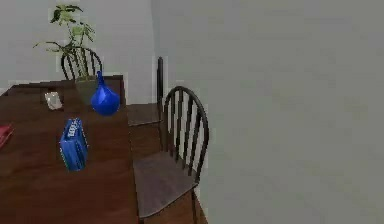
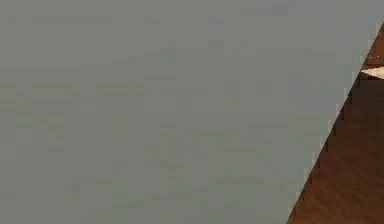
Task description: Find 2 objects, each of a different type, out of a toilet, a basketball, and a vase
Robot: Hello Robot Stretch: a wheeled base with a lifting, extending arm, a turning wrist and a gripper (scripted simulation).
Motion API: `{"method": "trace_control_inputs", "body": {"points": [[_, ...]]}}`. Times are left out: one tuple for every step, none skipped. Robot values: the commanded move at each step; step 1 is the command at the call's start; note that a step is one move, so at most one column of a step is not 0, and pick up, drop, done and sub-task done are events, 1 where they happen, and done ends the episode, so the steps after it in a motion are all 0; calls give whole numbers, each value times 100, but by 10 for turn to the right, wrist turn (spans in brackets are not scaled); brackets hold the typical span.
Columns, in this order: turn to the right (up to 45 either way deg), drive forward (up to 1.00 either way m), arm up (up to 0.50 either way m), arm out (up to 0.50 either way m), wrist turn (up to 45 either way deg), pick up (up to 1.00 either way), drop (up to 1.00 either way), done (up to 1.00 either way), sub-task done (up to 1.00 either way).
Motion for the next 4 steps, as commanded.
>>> {"method": "trace_control_inputs", "body": {"points": [[0,45,0,0,0,0,0,0,0],[-330,0,0,0,0,0,0,0,0],[0,0,0,0,0,0,0,0,100],[-450,0,0,0,0,0,0,0,0]]}}
